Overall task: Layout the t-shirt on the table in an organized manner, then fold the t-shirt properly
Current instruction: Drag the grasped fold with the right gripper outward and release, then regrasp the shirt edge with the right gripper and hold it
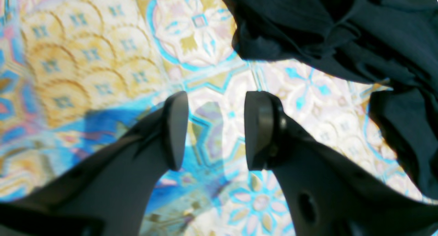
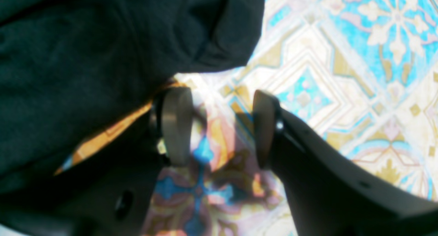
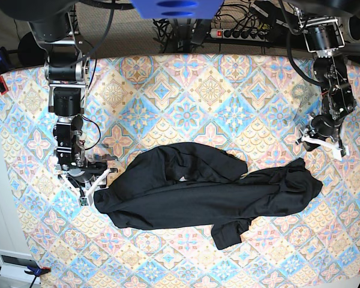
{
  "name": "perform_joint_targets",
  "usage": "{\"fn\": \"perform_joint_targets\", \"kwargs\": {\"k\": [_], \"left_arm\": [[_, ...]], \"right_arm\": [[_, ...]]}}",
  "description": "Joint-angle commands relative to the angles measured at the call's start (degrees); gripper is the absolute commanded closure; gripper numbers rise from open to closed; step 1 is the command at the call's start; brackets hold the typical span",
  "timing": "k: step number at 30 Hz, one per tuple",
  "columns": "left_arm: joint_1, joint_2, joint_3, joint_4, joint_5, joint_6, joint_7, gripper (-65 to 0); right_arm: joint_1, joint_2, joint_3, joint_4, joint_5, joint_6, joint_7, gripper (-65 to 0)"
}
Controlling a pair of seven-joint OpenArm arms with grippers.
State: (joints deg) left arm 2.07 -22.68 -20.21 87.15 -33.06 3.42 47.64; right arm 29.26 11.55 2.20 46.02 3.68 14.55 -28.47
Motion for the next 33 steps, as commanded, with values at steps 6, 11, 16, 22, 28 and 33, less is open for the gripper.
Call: {"fn": "perform_joint_targets", "kwargs": {"k": [6, 11, 16, 22, 28, 33], "left_arm": [[-0.8, -0.8, -0.4, 1.0, -0.1, -0.1, -1.2, -26.2], [-0.8, -0.8, -0.4, 1.0, -0.1, -0.1, -1.2, -26.2], [-1.0, -0.8, -0.5, 1.0, -0.1, -0.1, -1.3, -26.2], [-1.1, -0.8, -0.4, 1.0, -0.1, -0.1, -1.3, -26.2], [-1.1, -0.8, -0.4, 1.0, -0.1, -0.1, -1.3, -26.2], [-1.2, -0.8, -0.4, 1.0, -0.1, -0.1, -1.3, -26.2]], "right_arm": [[1.8, -1.3, 0.0, 1.5, 0.6, 0.0, 1.3, -27.7], [1.7, -2.8, -4.0, 7.1, 0.7, 0.0, 1.0, -27.7], [1.7, -3.9, -6.8, 7.0, 0.8, 0.0, 1.0, -27.7], [1.7, -3.9, -6.7, 5.4, 0.8, 0.0, 1.3, -27.7], [1.7, -3.9, -6.6, 5.4, 0.8, 0.0, 1.3, -27.7], [-0.6, -3.9, -6.5, 6.2, 0.8, 0.0, 1.3, -27.7]]}}
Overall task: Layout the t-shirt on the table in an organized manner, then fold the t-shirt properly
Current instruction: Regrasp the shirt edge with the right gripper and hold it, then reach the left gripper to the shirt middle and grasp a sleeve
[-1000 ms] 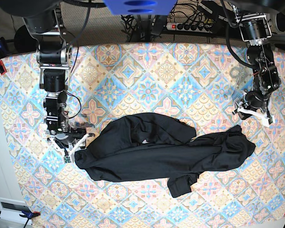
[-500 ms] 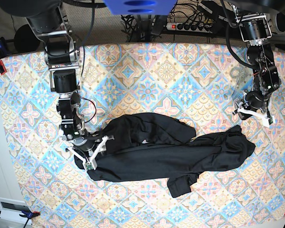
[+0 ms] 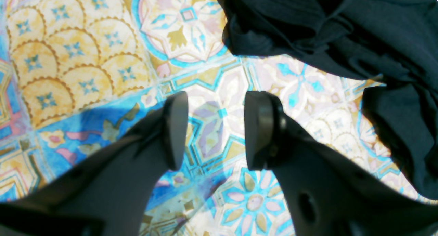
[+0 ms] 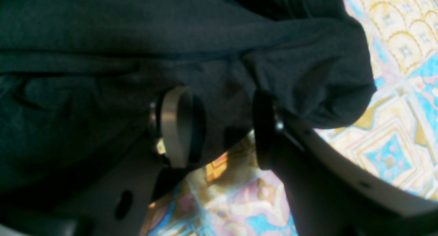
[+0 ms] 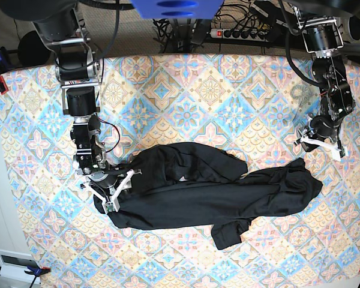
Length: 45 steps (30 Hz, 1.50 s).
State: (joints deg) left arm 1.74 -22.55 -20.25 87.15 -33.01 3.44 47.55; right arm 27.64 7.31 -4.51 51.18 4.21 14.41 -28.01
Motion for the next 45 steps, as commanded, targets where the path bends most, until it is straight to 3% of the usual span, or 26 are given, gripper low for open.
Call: {"fn": "perform_joint_targets", "kwargs": {"k": [1, 6, 12, 27, 31, 36, 40, 45], "left_arm": [[-0.9, -1.0, -0.4, 1.0, -0.2, -0.1, -1.2, -26.2], [-0.9, -1.0, -0.4, 1.0, -0.2, -0.1, -1.2, -26.2], [-0.9, -1.0, -0.4, 1.0, -0.2, -0.1, -1.2, -26.2], [-0.9, -1.0, -0.5, 1.0, -0.2, -0.1, -1.2, -26.2], [-0.9, -1.0, -0.5, 1.0, -0.2, -0.1, -1.2, -26.2], [-0.9, -1.0, -0.4, 1.0, -0.2, -0.1, -1.2, -26.2], [-0.8, -0.8, 2.5, 1.0, -0.2, -0.2, -1.2, -26.2], [-1.2, -1.0, 11.8, 1.0, -0.3, -0.2, -1.3, -26.2]], "right_arm": [[0.4, 0.3, 0.7, 2.3, 0.2, 0.1, 0.9, -27.7], [-2.7, 0.3, 4.8, 7.4, 0.2, 0.1, 0.4, -27.7], [-3.2, 0.3, 5.3, 7.1, 0.2, 0.1, 0.5, -27.7], [-0.7, -1.0, 5.3, -5.1, 0.2, 0.1, 3.6, -27.5], [0.6, -1.4, 5.3, -5.9, 0.2, 0.1, 3.7, -21.7], [1.2, -1.4, 5.7, -4.5, 0.2, 0.1, 3.2, -0.2], [0.4, -1.1, 6.0, 5.1, 0.3, 0.1, 1.2, -0.2], [-9.3, -1.0, 13.4, 18.2, 0.3, 0.1, -2.9, 0.0]]}}
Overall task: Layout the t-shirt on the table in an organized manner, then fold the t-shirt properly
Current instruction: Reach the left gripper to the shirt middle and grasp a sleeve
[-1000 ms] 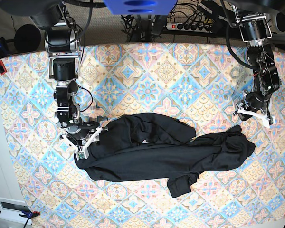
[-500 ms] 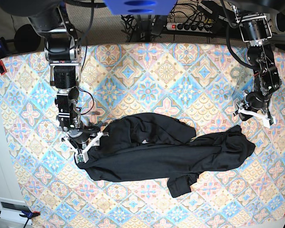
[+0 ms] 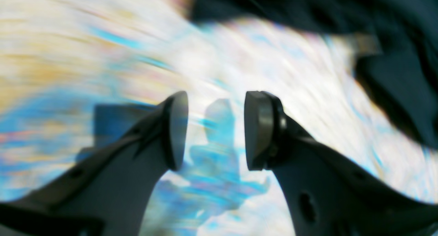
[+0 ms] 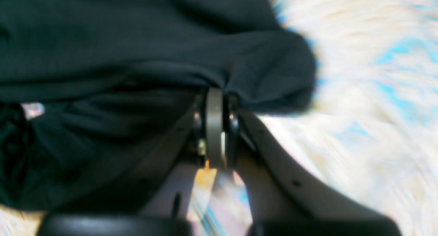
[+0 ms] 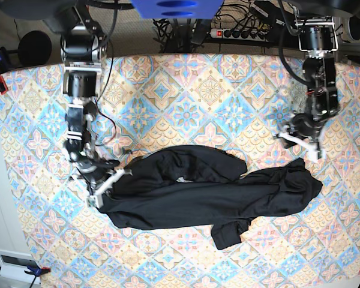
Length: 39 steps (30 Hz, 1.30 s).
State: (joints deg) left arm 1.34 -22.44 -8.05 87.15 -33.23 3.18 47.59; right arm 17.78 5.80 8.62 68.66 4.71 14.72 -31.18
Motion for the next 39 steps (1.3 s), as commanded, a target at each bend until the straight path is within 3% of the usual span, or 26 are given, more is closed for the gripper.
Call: {"fn": "perform_joint_targets", "kwargs": {"k": [1, 4, 7, 9, 13, 21, 27, 30, 34, 39], "left_arm": [[-1.6, -1.1, 1.2, 1.0, 0.0, 0.0, -1.3, -26.2], [-3.1, -1.0, 7.0, 1.0, 0.3, 0.0, -1.9, -26.2], [-5.1, -1.1, 13.4, 0.9, 0.9, 0.0, -6.5, -26.2], [-6.5, -1.1, 17.5, 0.7, 3.7, 0.0, -8.4, -26.2], [-10.0, 1.4, 27.4, -0.3, 14.2, 0.0, -11.6, -26.2], [-15.9, 6.8, 41.4, -12.6, 37.2, 0.0, -19.2, -26.3], [-19.0, 9.2, 46.2, -20.3, 42.2, 0.0, -20.6, -26.1], [-20.1, 9.8, 47.7, -23.1, 43.1, 0.0, -20.6, -20.1], [-19.8, 9.2, 48.1, -18.9, 44.2, 0.0, -20.2, 0.0], [-15.1, 2.4, 47.9, -5.8, 43.7, 0.0, -20.0, -0.2]], "right_arm": [[-0.4, 0.5, 1.7, 3.0, -0.2, -0.1, -0.2, 0.0], [-2.8, 0.5, 4.3, 8.0, -0.2, 0.5, -1.6, 0.0], [-5.4, 0.5, 6.6, 10.8, -0.2, 4.2, -2.6, 0.0], [-6.7, 0.5, 8.7, 12.4, -0.2, 5.0, -3.2, 0.0], [-8.1, 0.5, 10.3, 14.4, -0.2, 5.1, -3.8, 0.0], [-8.1, 0.5, 10.3, 14.4, -0.2, 5.2, -5.0, 0.0], [-7.8, 0.5, 10.3, 14.4, -0.2, 5.2, -5.0, 0.0], [-7.7, 0.5, 10.3, 14.2, -0.2, 5.2, -5.0, 0.0], [-7.6, 0.5, 10.3, 13.8, -0.2, 5.2, -5.0, 0.0], [-6.0, 0.6, 10.3, 13.8, -0.2, 5.2, -5.0, 0.0]]}}
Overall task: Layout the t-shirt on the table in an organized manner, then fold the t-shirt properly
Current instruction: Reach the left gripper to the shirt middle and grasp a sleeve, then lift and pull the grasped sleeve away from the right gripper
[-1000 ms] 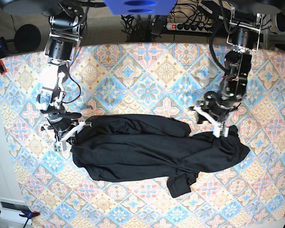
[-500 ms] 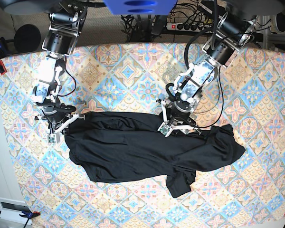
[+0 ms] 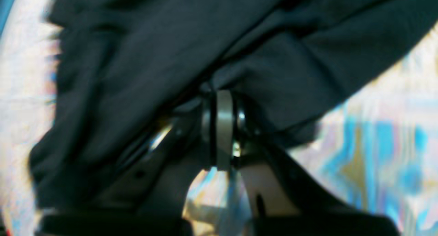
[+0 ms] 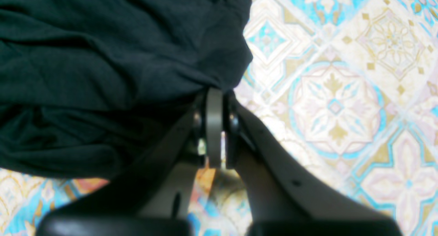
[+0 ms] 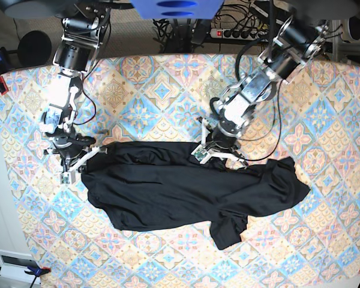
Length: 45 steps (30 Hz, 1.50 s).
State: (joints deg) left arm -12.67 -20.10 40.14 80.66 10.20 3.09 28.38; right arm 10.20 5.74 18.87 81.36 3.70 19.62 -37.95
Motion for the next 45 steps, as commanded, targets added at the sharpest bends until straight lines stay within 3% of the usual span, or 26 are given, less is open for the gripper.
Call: {"fn": "perform_joint_targets", "kwargs": {"k": [1, 11, 16, 22, 29, 31, 34, 40, 45], "left_arm": [[0.3, -1.6, -0.3, 4.1, 0.3, 0.1, -0.8, 0.0], [19.2, -13.0, -11.3, 33.3, 0.1, 0.1, 2.5, 0.0], [28.6, -17.1, -18.8, 37.7, 0.0, 0.1, 2.1, 0.0], [34.6, -17.1, -27.2, 37.5, 0.0, 0.1, 2.1, 0.0], [34.7, -16.7, -27.4, 35.9, 0.2, 0.2, 2.5, 0.0], [34.4, -14.8, -27.3, 34.5, 0.0, 0.2, 2.5, 0.0], [30.7, -11.3, -25.2, 31.6, -2.1, 0.2, 2.5, 0.0], [27.3, -10.5, -17.2, 25.6, -7.9, 0.3, 2.5, 0.0], [27.0, -9.1, -16.0, 22.9, -15.8, 0.4, 2.6, -2.3]], "right_arm": [[2.2, 0.7, 0.1, 1.0, 0.8, 0.3, 1.8, 0.0], [2.7, 3.0, 0.1, 1.2, 0.8, 0.3, 1.8, 0.0], [2.5, 3.0, 0.4, 1.6, 0.7, 0.3, 1.2, 0.0], [1.3, 4.6, 0.6, 6.1, 0.7, 0.3, 0.9, 0.0], [1.2, 4.7, 0.6, 6.7, 0.6, 0.2, 0.9, 0.0], [1.3, 4.8, 1.3, 6.6, 0.6, 0.2, 0.9, 0.0], [1.5, 4.8, 3.0, 6.5, 0.5, 0.0, 0.9, 0.0], [1.6, 6.2, 3.5, 6.5, 0.5, -0.1, 0.9, 0.0], [1.5, 6.4, 4.9, 6.5, 0.5, -0.1, 0.9, 0.0]]}}
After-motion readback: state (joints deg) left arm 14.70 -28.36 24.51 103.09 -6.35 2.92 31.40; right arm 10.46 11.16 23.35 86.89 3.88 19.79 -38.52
